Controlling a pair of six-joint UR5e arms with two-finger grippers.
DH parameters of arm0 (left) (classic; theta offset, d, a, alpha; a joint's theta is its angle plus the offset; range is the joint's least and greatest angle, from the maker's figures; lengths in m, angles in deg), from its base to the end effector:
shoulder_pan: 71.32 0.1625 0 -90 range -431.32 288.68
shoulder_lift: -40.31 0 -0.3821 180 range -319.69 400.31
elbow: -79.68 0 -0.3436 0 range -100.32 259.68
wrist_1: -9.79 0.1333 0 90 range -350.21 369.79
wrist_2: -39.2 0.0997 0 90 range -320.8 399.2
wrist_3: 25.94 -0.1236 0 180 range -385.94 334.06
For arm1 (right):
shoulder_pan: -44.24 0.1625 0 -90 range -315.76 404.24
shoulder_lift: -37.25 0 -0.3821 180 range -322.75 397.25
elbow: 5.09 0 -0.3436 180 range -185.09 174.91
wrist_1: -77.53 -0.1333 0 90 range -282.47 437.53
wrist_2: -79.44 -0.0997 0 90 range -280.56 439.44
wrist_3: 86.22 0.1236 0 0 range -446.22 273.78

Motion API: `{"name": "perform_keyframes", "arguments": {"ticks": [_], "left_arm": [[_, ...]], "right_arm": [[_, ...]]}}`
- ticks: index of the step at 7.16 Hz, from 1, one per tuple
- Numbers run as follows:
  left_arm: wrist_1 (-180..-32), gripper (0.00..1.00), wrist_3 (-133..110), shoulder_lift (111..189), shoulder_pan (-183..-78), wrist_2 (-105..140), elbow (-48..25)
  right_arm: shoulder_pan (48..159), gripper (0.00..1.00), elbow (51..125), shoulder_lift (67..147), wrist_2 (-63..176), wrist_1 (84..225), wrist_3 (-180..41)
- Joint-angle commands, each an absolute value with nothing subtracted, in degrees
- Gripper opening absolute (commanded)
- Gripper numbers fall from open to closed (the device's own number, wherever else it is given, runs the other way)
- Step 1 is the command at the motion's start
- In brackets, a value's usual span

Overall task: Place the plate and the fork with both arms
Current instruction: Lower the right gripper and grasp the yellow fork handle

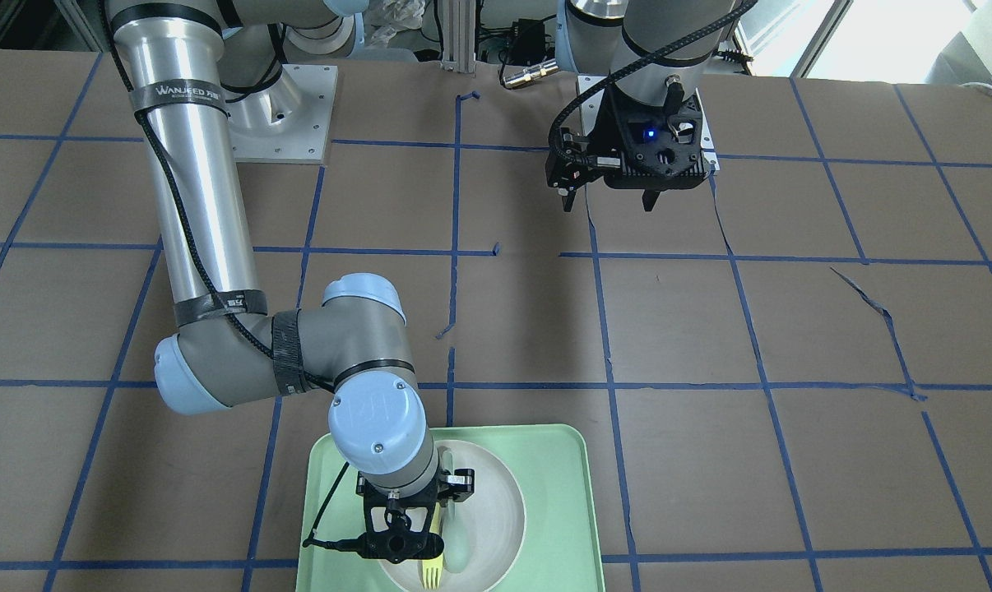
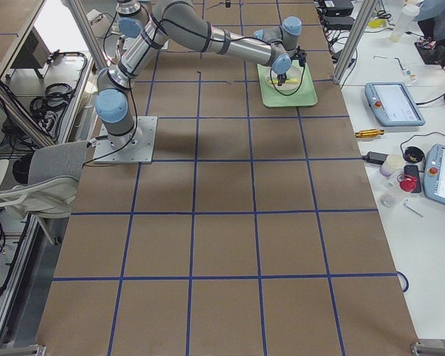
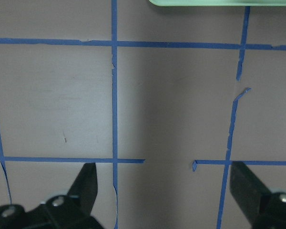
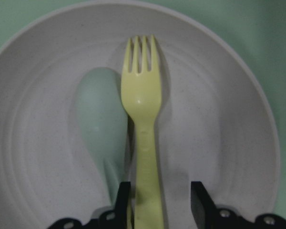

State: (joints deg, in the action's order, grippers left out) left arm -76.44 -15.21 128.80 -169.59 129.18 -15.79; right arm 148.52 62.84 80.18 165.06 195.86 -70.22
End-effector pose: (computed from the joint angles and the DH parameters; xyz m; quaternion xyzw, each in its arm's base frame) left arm -0.1941 -0.4083 0.3968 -0.0215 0.9998 0.0017 0.0001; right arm 0.3105 -0.6411 0.1603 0.0139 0.9988 -0.0181 0.0445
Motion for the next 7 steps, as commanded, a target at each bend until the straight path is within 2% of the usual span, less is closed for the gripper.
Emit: {"name": "perform_keyframes", "arguments": {"ticks": [1, 2, 3, 4, 5, 7], "left_arm": [[-76.3, 1.0, -15.1, 128.8, -169.6, 129.3, -15.8], [-76.3, 1.0, -15.1, 128.8, -169.6, 129.3, -15.8], [-76.3, 1.0, -15.2, 128.8, -169.6, 129.3, -15.8], [-76.3, 1.0, -15.1, 128.8, -169.6, 129.3, -15.8], [-76.3, 1.0, -15.1, 128.8, -169.6, 129.3, -15.9], [-76.3, 1.0, -15.1, 128.8, -169.7, 129.2, -15.8]], "right_arm": [[148.5, 0.52, 62.9, 79.9, 165.5, 196.0, -70.3], [148.5, 0.49, 63.2, 79.9, 165.8, 196.0, -70.3], [148.5, 0.3, 63.5, 79.9, 165.8, 196.0, -70.3], [148.6, 0.15, 63.7, 80.0, 165.8, 196.0, -70.3], [148.7, 0.11, 63.6, 80.4, 165.8, 196.0, -70.1], [148.8, 0.11, 64.2, 83.9, 165.8, 195.5, -71.6]]}}
